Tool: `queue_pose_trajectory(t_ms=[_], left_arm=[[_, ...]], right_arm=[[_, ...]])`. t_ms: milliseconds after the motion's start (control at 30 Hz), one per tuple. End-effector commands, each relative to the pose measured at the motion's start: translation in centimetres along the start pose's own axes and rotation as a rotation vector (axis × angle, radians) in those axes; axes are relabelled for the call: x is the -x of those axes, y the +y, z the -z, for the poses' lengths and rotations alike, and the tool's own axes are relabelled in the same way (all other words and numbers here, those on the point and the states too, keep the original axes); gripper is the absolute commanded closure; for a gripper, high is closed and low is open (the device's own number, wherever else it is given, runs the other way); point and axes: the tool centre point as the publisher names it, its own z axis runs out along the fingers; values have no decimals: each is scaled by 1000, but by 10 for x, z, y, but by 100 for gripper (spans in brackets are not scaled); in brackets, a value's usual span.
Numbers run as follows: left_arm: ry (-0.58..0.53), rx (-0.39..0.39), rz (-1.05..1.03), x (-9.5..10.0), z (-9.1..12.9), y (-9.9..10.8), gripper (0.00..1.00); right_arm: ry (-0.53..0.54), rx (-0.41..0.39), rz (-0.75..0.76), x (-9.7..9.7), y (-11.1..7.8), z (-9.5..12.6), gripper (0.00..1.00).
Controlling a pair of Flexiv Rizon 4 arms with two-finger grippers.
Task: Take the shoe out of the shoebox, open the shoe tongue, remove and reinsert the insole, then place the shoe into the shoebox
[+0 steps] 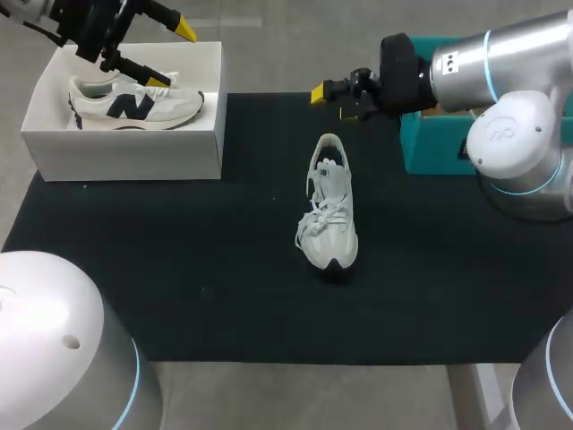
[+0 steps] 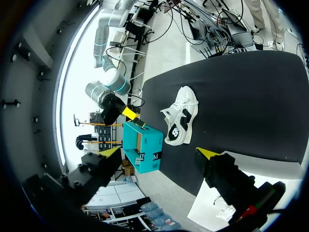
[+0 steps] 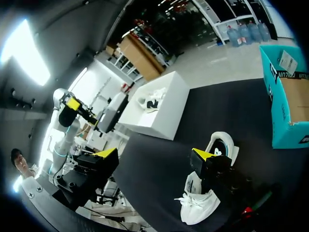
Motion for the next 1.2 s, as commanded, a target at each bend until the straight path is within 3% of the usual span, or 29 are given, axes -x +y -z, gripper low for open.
queue_pose_trajectory(t_ms=[33,233,367,600,1000,1200], left_arm=[[4,-1,0,0,0,1,0],[4,-1,0,0,0,1,0],[4,-1,0,0,0,1,0],[4,-1,0,0,0,1,0],[4,-1,0,0,0,1,0],[4,-1,0,0,0,1,0]], right_arm=[[-213,-66,-25,-13,7,3,0],[-368,-176,-77,-13,7,-1,0],[-430,-195,-82,-11,6,-1,0],[-499,-225,-41,-10,0,0,0],[-623,-372,-19,-5,-15,-7,0],[-623,-372,-19,-5,-15,-7,0]])
